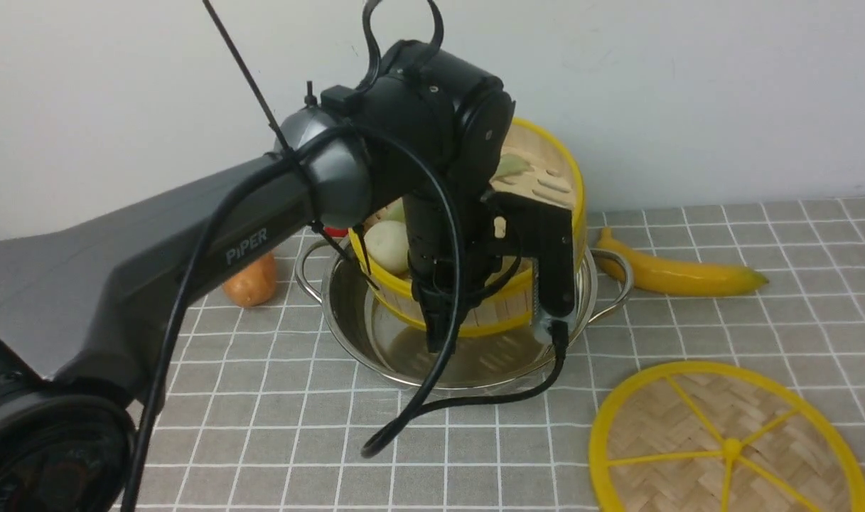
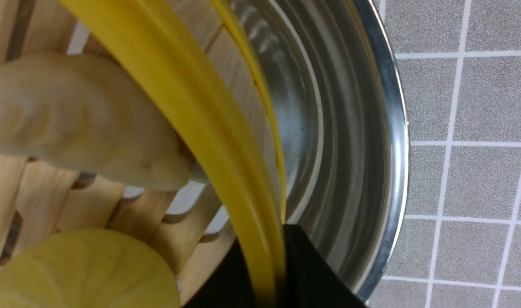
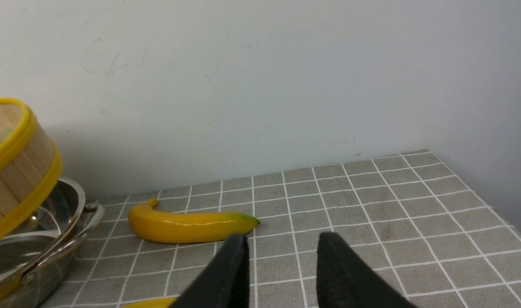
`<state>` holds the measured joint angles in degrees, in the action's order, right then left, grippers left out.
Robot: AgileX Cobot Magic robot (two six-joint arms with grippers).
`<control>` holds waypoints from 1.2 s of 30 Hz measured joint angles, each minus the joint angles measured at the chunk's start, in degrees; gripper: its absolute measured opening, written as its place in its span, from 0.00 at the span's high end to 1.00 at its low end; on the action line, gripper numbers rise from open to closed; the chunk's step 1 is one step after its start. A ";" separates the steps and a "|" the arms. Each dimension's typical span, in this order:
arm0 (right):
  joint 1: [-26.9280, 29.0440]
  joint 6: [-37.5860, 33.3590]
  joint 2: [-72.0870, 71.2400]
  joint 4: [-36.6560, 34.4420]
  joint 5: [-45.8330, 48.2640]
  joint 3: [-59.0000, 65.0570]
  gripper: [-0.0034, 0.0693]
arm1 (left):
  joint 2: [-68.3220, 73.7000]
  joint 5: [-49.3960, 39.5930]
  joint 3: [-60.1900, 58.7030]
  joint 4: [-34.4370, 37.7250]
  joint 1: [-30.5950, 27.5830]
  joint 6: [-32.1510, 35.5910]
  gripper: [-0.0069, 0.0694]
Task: Place the steamer in the pot on the grey tablecloth, and put the lid on the steamer.
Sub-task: 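Place the bamboo steamer basket with dumplings into the steel pot with the left gripper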
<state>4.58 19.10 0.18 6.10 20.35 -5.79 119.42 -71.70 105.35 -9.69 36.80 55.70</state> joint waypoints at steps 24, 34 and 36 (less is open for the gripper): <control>0.00 0.00 0.00 0.00 0.00 0.00 0.62 | 4.35 0.00 0.05 1.93 -1.37 0.49 0.87; 0.00 0.05 0.00 0.00 0.00 0.00 0.62 | 4.35 0.00 0.05 5.55 -3.96 0.64 0.87; 0.00 0.05 0.00 0.00 0.00 0.00 0.62 | 4.35 0.06 0.05 6.63 -3.96 1.16 0.87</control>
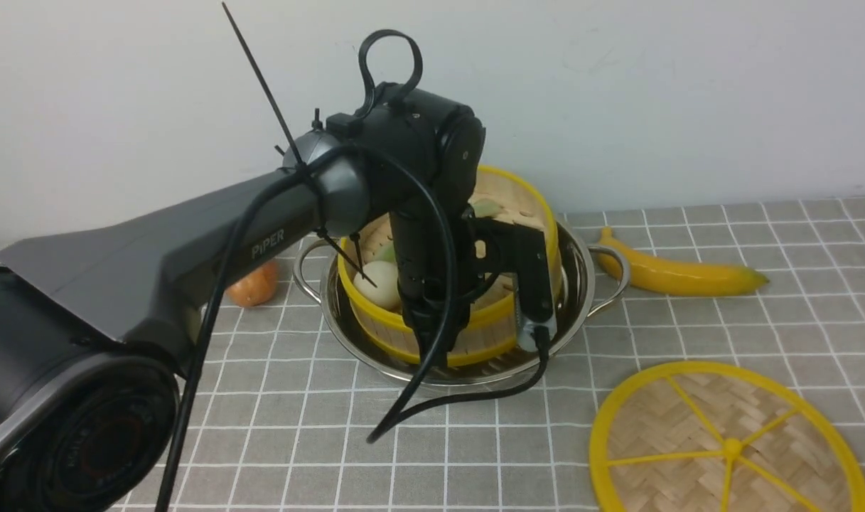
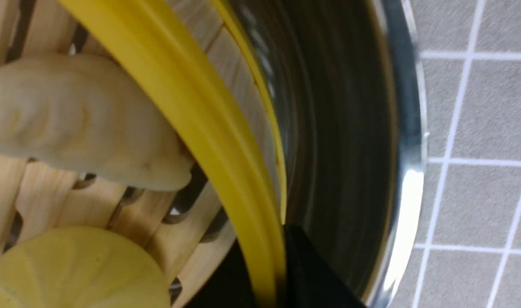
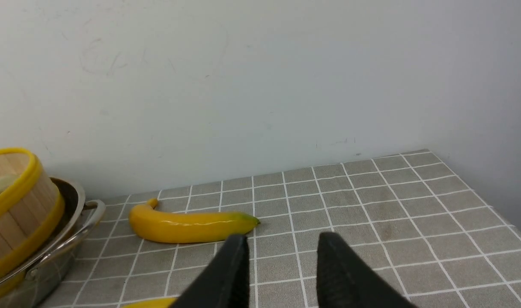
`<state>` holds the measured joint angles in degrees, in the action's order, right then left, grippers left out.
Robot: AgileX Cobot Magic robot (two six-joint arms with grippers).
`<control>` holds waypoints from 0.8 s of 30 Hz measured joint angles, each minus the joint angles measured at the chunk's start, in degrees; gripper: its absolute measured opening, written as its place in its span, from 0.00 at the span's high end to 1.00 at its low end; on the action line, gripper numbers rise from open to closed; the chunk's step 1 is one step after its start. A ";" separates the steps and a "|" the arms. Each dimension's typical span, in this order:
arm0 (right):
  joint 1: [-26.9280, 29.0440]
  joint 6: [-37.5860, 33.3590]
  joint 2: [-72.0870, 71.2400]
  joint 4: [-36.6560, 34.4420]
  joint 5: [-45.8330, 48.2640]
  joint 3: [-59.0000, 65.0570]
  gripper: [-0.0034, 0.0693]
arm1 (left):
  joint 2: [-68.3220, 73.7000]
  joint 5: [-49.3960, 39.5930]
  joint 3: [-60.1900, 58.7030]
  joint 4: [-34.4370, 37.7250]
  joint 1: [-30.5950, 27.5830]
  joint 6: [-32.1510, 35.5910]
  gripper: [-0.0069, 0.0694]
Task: Place the steamer in the pot on the grey tablecloth, and put the lid on the steamer.
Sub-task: 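Place the bamboo steamer basket with dumplings into the steel pot with the left gripper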
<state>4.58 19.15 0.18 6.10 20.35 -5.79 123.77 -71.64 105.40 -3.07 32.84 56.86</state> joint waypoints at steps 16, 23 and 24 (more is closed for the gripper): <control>0.00 -0.10 0.00 0.00 0.00 0.00 0.62 | 2.15 0.05 0.00 2.26 0.00 0.29 0.87; 0.00 -0.10 0.00 0.00 0.00 0.00 0.62 | 2.15 0.05 0.00 2.32 0.00 -0.29 0.87; 0.00 -0.10 0.00 0.00 0.00 0.00 0.62 | 2.15 0.05 0.00 2.32 0.00 -0.36 0.87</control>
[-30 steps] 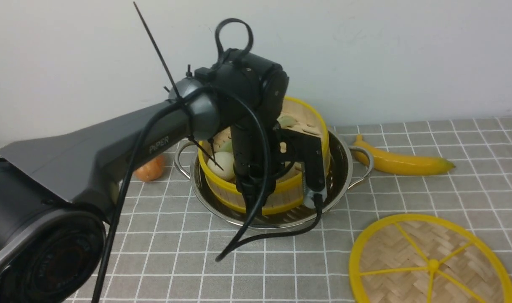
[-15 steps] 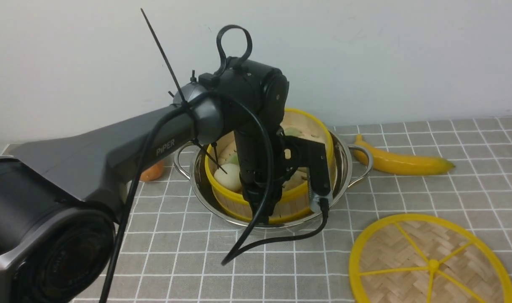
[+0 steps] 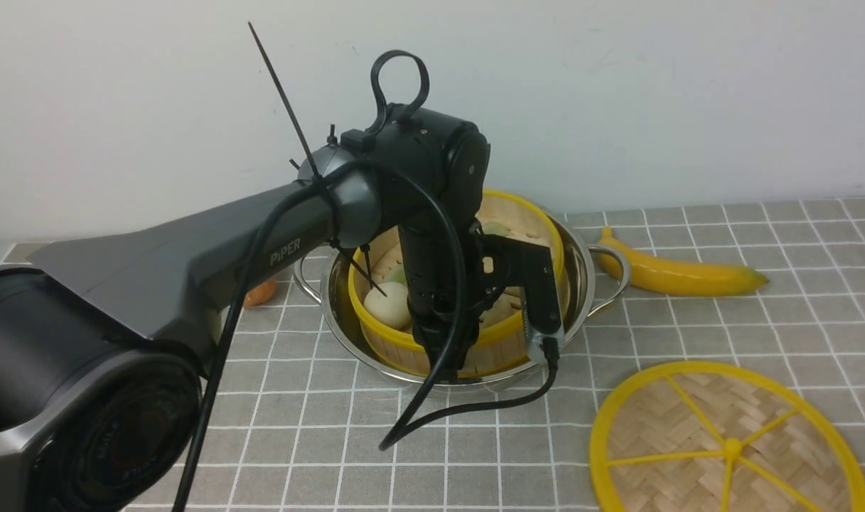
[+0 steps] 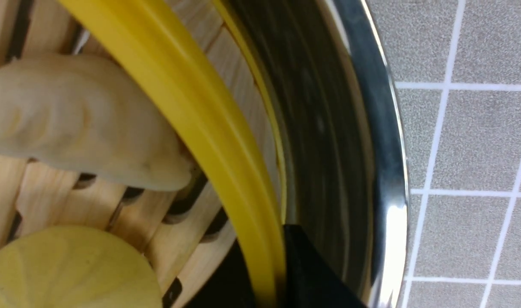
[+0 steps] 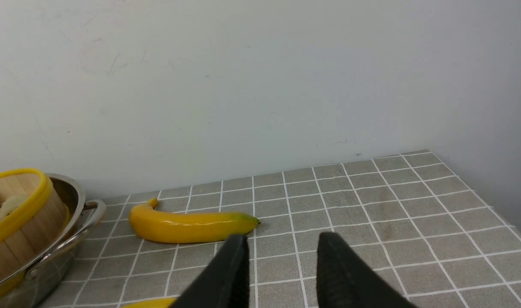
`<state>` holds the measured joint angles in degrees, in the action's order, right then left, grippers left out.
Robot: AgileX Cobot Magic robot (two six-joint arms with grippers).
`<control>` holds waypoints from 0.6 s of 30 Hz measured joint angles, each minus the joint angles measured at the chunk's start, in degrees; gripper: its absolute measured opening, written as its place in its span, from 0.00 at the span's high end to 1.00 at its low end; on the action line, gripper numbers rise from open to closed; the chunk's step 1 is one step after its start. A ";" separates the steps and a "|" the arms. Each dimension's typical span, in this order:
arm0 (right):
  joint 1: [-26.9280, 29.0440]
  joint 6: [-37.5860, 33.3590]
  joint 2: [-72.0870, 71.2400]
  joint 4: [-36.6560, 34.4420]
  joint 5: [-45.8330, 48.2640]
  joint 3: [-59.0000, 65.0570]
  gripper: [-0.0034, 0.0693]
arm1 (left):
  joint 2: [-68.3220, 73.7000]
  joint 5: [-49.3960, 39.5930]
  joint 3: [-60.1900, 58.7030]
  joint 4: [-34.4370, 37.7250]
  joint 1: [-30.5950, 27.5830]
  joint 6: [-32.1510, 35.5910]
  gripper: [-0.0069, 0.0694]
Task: Place the steamer in the pot on the grey tablecloth, and put the lid on the steamer.
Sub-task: 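Place the bamboo steamer basket with dumplings into the steel pot with the left gripper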
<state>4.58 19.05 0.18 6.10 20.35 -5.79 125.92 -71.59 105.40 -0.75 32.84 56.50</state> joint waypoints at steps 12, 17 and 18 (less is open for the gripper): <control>0.00 0.00 0.00 0.00 0.00 0.00 0.62 | 0.00 0.00 0.00 -1.09 0.00 -1.81 0.87; 0.00 0.00 0.00 0.00 0.00 0.00 0.62 | 0.00 0.16 0.00 -1.34 0.00 -2.57 0.85; 0.00 0.00 0.00 0.00 0.00 0.00 0.62 | 0.00 0.27 0.00 -1.41 0.00 -2.57 0.84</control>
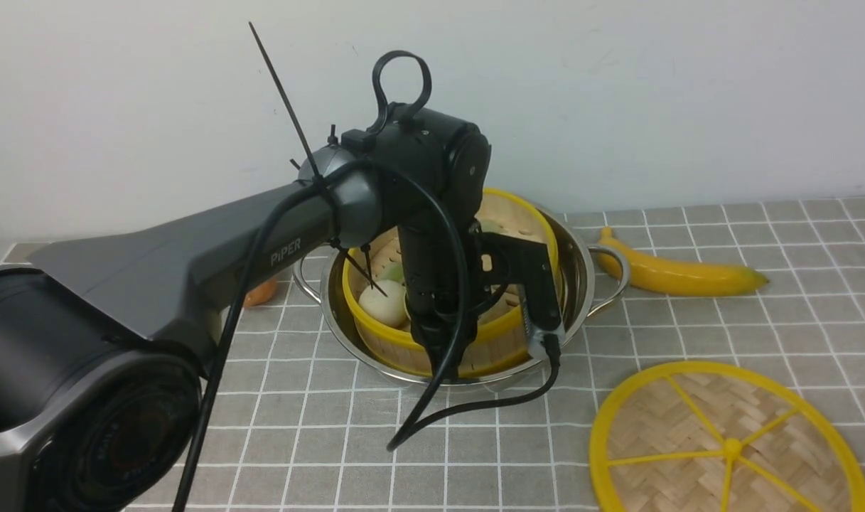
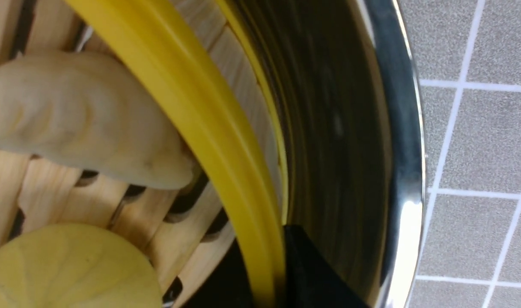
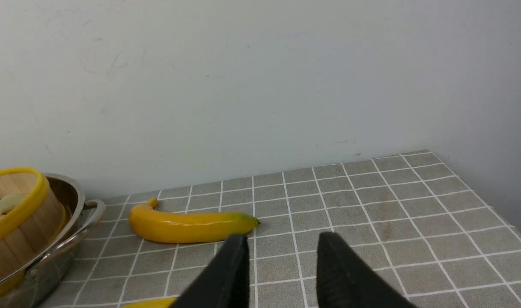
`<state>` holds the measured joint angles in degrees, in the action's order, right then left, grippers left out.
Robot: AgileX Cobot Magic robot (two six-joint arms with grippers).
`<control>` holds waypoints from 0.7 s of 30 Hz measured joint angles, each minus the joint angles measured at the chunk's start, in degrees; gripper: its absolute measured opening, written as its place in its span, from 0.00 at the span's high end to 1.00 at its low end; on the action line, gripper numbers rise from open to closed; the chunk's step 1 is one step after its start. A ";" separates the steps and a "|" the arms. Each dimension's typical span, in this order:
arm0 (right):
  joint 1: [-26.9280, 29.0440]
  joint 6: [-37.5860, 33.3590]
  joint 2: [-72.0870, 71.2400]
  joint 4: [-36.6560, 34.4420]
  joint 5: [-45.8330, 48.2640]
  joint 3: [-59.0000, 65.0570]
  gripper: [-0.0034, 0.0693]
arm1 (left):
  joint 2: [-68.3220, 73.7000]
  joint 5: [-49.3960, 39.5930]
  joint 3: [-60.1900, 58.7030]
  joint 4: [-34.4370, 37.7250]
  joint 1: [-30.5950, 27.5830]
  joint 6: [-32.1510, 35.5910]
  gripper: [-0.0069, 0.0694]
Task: Place the steamer in the pot on the grey tablecloth, and put the lid on the steamer.
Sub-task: 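Place the bamboo steamer basket with dumplings into the steel pot with the left gripper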
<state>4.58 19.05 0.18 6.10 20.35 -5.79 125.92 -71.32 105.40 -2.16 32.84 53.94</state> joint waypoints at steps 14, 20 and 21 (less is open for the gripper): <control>0.00 0.00 0.00 0.00 0.00 0.00 0.62 | 0.66 0.20 0.00 -0.36 0.06 -0.40 0.71; 0.00 0.05 0.00 0.00 0.00 0.00 0.62 | 0.66 0.24 0.12 0.56 0.06 -0.42 0.67; 0.00 0.05 0.00 0.00 0.00 0.00 0.62 | 0.66 0.50 0.25 1.16 0.06 -0.42 0.64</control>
<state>4.58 19.11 0.18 6.10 20.35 -5.79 126.58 -70.82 105.65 -0.99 32.90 53.52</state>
